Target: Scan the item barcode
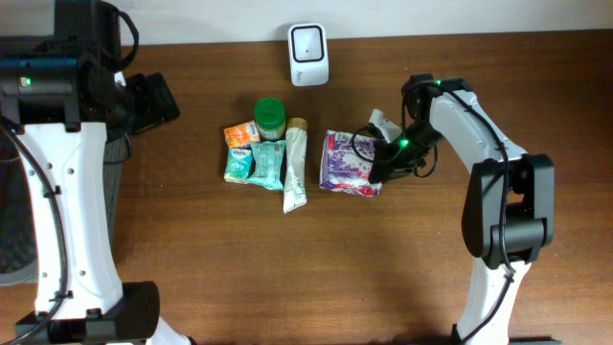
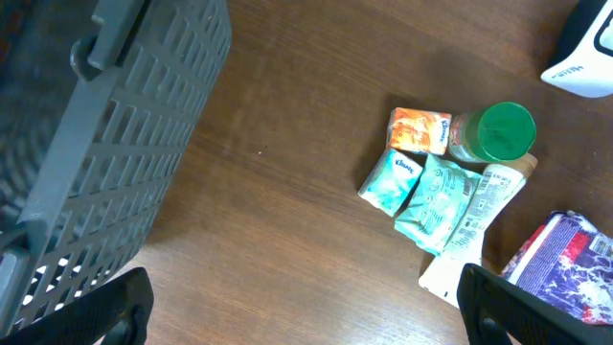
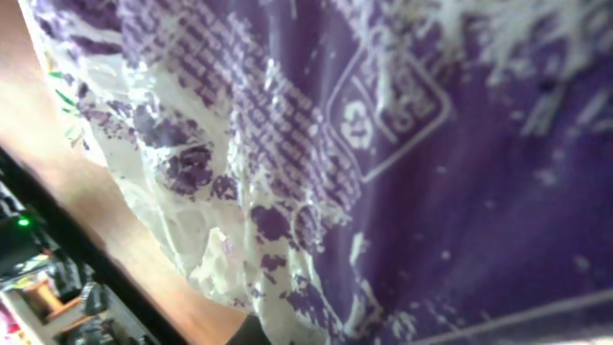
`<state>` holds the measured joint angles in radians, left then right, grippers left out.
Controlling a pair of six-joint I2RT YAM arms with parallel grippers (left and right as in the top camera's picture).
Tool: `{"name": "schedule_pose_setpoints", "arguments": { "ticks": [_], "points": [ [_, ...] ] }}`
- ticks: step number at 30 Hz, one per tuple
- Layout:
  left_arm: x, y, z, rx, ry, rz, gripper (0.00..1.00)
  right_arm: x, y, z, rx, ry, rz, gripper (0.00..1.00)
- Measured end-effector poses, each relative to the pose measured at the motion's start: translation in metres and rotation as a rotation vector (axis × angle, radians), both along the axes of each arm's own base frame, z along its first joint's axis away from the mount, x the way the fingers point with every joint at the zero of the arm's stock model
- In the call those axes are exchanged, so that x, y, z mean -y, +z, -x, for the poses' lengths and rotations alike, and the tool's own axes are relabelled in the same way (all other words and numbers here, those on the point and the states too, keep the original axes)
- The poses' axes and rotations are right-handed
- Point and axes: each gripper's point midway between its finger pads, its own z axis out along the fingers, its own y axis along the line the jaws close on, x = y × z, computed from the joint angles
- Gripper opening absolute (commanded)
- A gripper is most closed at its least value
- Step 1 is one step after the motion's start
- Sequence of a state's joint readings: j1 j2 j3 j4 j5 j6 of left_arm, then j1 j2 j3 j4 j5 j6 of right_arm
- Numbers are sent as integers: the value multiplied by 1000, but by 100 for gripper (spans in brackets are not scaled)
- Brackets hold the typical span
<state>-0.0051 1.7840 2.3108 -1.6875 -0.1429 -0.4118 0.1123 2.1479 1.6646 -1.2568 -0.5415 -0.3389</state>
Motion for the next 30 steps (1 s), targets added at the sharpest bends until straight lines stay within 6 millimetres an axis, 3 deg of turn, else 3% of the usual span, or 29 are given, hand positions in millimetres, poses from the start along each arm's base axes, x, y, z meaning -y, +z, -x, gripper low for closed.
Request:
{"name": "schedule_pose_setpoints", "arguments": {
  "ticks": [1, 2, 3, 4, 5, 8, 13, 16, 17, 19, 20, 25, 30],
  "points": [
    [0, 0, 0, 0, 0, 0, 99, 1, 0, 0, 7, 10, 0, 4],
    [0, 0, 0, 0, 0, 0, 99, 0, 0, 0, 14, 23, -2, 11],
    [0, 0, 0, 0, 0, 0, 99, 1, 0, 0, 19, 31, -5, 24],
    [0, 0, 0, 0, 0, 0, 99, 0, 0, 0, 25, 40, -7, 68],
    [0, 0, 0, 0, 0, 0, 99, 0, 0, 0, 24, 38, -6, 90],
    [0, 0, 0, 0, 0, 0, 99, 0, 0, -1, 2, -7, 4, 100],
    [0, 0, 0, 0, 0, 0, 99, -3, 30, -32, 0, -205, 25, 99],
    [0, 0, 0, 0, 0, 0, 99, 10, 38, -47, -21, -344, 28, 95],
    [0, 0, 0, 0, 0, 0, 99, 25, 38, -50, -45, -411, 33, 84],
    [0, 0, 0, 0, 0, 0, 99, 69, 37, -52, -103, -558, 46, 37],
    [0, 0, 0, 0, 0, 0, 99, 85, 37, -51, -120, -601, 54, 26],
    [0, 0, 0, 0, 0, 0, 99, 98, 21, -52, -100, -625, 128, 11],
    [0, 0, 0, 1, 0, 0, 99, 72, -2, -57, -53, -582, 135, 11]
  ]
}}
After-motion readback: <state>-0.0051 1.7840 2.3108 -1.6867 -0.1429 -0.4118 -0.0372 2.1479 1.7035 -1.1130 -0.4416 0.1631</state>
